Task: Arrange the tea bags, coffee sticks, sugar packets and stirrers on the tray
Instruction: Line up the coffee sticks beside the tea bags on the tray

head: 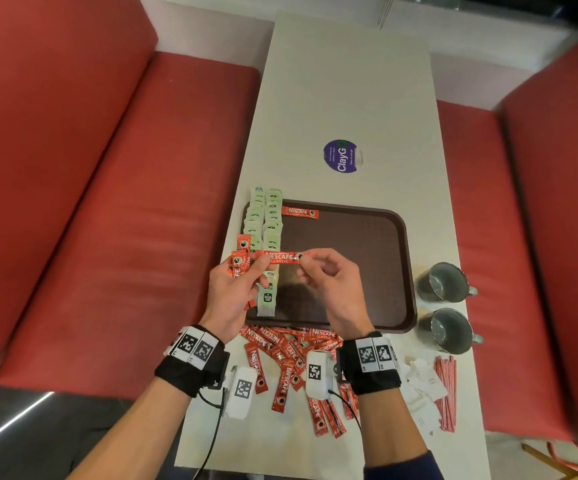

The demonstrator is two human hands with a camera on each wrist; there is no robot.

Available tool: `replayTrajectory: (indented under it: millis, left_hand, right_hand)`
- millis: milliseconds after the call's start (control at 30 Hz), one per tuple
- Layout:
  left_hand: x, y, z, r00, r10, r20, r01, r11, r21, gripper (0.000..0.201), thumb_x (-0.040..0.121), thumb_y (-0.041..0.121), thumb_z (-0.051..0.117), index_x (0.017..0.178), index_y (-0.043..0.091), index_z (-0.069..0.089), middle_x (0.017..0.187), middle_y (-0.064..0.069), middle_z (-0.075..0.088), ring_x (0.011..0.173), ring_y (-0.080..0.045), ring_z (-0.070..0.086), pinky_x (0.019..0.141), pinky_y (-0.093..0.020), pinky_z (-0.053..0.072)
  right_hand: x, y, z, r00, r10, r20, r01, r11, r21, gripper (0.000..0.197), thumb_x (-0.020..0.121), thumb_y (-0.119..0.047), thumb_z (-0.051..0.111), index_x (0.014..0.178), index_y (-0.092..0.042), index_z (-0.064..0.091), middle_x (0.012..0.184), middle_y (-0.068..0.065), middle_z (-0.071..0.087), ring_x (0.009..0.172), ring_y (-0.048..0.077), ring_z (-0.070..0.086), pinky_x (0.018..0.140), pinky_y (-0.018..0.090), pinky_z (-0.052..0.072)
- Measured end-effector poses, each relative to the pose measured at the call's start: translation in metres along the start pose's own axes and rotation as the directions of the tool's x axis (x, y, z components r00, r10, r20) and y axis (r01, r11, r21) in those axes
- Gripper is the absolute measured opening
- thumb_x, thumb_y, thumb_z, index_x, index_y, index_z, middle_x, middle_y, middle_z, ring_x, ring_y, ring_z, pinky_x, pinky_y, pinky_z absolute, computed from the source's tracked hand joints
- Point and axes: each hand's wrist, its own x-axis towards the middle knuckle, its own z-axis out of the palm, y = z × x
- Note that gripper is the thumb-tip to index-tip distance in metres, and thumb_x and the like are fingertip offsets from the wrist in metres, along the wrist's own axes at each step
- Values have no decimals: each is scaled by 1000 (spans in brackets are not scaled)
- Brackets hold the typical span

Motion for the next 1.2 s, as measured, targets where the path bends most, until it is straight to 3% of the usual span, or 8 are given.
replayTrajectory:
  millis: [167,300,433,533,667,767,933,1200]
  left_hand:
    - [5,-4,-6,1000,-6,-30,7,1000,10,25,102,25,74,120,9,75,86,-9,74,65,-12,58,51,-22,37]
    - [8,-5,-13,995,-69,-78,72,997,29,13,101,30,76,101,17,73,68,1,59,54,-12,52,44,-21,38]
    - [11,-8,-20,989,-115,-97,120,991,55,26,98,35,80,113,14,73,66,3,54,51,-13,48,43,-22,36]
    - [12,-9,-23,988,-125,-87,131,990,58,22,99,33,79,110,15,72,66,3,52,53,-13,47,43,-22,35]
    - [13,-10,-26,987,-141,-83,145,988,53,17,99,31,79,104,18,71,68,3,52,53,-13,47,43,-22,34]
    - [13,-11,-25,985,-156,-71,160,986,49,16,99,31,79,107,20,71,68,3,53,54,-12,48,43,-21,35]
    - [11,-14,-21,984,-170,-51,172,984,44,20,99,30,79,112,16,72,67,4,55,54,-12,49,42,-20,34]
    - [11,-15,-22,979,-205,10,205,977,53,34,98,31,80,122,10,67,77,0,60,60,-16,54,41,-20,35]
  right_hand:
    - [30,-1,-18,987,-10,-159,-1,998,-69,15,100,-8,78,114,-5,75,93,12,81,83,22,75,83,32,63]
    - [82,-1,-31,932,-75,-355,-69,923,-378,17,98,-14,81,109,-26,76,92,-3,82,87,16,80,82,33,67]
    - [135,7,-30,930,-113,-348,-99,837,-538,15,90,-22,88,98,-29,78,88,-8,81,86,13,79,96,42,64]
    - [160,6,-23,940,-122,-319,-99,797,-596,12,92,-21,87,102,-24,81,89,-9,78,88,7,74,103,37,60]
    - [180,9,-21,954,-109,-280,-115,730,-674,6,95,-23,84,100,-22,80,85,-14,70,101,14,71,103,27,52]
    - [187,15,-21,958,-93,-273,-139,680,-720,7,96,-27,82,99,-23,77,92,-7,71,111,21,67,93,23,41]
    - [187,14,-22,955,-80,-286,-173,634,-754,10,101,-25,77,108,-18,77,117,8,73,102,15,46,93,26,38]
    - [186,3,-10,940,-54,-337,-231,626,-745,9,101,-27,77,106,-19,76,127,14,70,114,33,70,101,35,54]
